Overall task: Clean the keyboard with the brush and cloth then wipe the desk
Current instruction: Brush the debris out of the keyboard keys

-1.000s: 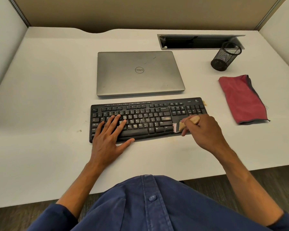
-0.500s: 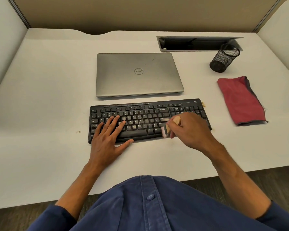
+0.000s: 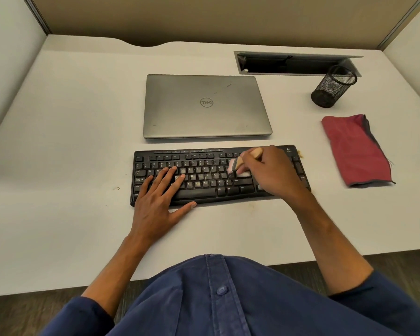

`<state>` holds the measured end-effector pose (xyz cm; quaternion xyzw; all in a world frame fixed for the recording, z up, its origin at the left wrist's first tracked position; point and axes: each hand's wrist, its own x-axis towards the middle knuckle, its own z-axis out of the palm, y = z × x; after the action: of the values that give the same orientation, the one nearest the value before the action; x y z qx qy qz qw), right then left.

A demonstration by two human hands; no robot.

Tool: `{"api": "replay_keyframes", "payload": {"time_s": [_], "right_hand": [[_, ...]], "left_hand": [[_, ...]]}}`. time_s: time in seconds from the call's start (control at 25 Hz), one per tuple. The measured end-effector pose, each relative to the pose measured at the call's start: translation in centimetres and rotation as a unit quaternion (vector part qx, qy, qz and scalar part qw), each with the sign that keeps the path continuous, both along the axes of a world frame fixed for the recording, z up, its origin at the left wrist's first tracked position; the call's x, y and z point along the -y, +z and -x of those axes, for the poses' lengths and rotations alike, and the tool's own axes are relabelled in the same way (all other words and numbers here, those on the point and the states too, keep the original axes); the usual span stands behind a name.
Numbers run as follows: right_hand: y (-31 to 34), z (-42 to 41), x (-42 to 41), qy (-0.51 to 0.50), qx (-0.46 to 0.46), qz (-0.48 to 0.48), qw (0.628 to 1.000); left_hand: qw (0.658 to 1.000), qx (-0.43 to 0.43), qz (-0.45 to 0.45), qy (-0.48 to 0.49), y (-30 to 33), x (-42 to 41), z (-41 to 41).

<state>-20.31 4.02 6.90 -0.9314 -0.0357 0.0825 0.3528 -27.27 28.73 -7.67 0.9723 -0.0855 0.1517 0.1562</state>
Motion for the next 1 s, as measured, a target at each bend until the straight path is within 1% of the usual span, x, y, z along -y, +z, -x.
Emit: {"api": "replay_keyframes", "payload": {"time_s": [0.12, 0.16, 0.24, 0.36, 0.48, 0.56, 0.68, 0.8, 0.92, 1.0], "right_hand": [[0.4, -0.1, -0.5, 0.098, -0.023, 0.144, 0.984], [0.8, -0.1, -0.5, 0.122, -0.035, 0.173, 0.977], [1.6, -0.5, -0.4, 0.140, -0.043, 0.196, 0.970], [1.8, -1.3, -0.2, 0.121, -0.042, 0.156, 0.979], [1.6, -1.8, 0.0, 0.157, -0.126, 0.125, 0.972], [1.5, -2.4, 0.1, 0.150, -0.148, 0.098, 0.973], [0.8, -3.5, -0.3, 0.073, -0.102, 0.055, 0.991], [-0.5, -4.0, -0.4, 0.000, -0.079, 0.016, 0.997], [-1.1, -4.5, -0.3, -0.017, -0.067, 0.011, 0.998], [-1.2, -5.1, -0.2, -0.021, -0.030, 0.030, 0.999]], "left_hand": [[1.000, -0.003, -0.001, 0.002, 0.0, -0.1, 0.0], [1.000, -0.004, 0.000, 0.002, 0.0, -0.1, 0.0], [1.000, -0.004, 0.002, 0.000, 0.1, 0.0, 0.0], [1.000, -0.004, 0.000, -0.002, 0.1, -0.1, 0.0], [1.000, -0.005, 0.000, -0.002, 0.0, -0.1, 0.0], [1.000, -0.005, -0.001, -0.002, 0.0, -0.1, 0.0], [1.000, -0.005, 0.000, -0.002, 0.0, -0.1, -0.1], [1.000, -0.004, -0.006, 0.003, 0.0, 0.0, -0.1], [1.000, -0.007, -0.005, 0.003, 0.0, -0.1, -0.1], [1.000, -0.007, -0.005, 0.000, 0.0, -0.1, -0.1]]}}
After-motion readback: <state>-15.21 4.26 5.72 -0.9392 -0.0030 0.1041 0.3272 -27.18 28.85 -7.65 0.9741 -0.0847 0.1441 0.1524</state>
